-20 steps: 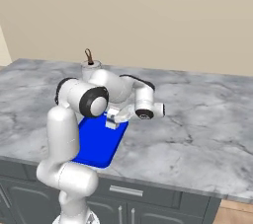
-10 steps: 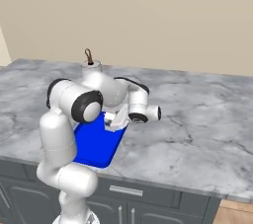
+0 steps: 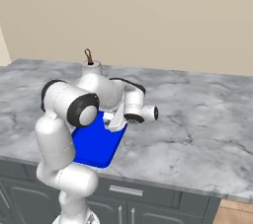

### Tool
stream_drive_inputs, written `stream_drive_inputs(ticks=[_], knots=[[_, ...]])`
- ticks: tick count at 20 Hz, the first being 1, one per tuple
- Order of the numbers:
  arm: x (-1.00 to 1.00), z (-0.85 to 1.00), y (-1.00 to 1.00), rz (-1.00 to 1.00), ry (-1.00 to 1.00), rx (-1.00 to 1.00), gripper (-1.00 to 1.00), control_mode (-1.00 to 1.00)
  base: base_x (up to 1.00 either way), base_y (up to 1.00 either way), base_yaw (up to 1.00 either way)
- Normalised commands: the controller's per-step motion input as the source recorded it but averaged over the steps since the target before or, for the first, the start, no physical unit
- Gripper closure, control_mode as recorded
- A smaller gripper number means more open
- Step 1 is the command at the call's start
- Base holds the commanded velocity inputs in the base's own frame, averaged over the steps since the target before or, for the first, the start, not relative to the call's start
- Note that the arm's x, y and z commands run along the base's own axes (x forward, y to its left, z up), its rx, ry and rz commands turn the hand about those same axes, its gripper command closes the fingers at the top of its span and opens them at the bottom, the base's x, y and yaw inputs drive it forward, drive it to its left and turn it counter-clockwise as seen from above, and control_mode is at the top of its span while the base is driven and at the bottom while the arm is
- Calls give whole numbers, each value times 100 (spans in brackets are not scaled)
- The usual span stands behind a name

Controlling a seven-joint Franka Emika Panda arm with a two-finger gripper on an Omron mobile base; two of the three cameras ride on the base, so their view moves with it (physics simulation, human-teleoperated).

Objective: Take out the milk from the fridge and place it on the tray on the counter. Then take the sugar cube near the tray and place it in the tray.

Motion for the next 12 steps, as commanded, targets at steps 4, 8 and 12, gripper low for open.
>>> stream_drive_inputs(ticks=[4,8,12], knots=[[0,10,0,0,0,0,-100,-100,0,0,0],[0,21,0,0,0,0,-100,-100,0,0,0],[-3,49,0,0,0,0,-100,-100,0,0,0]])
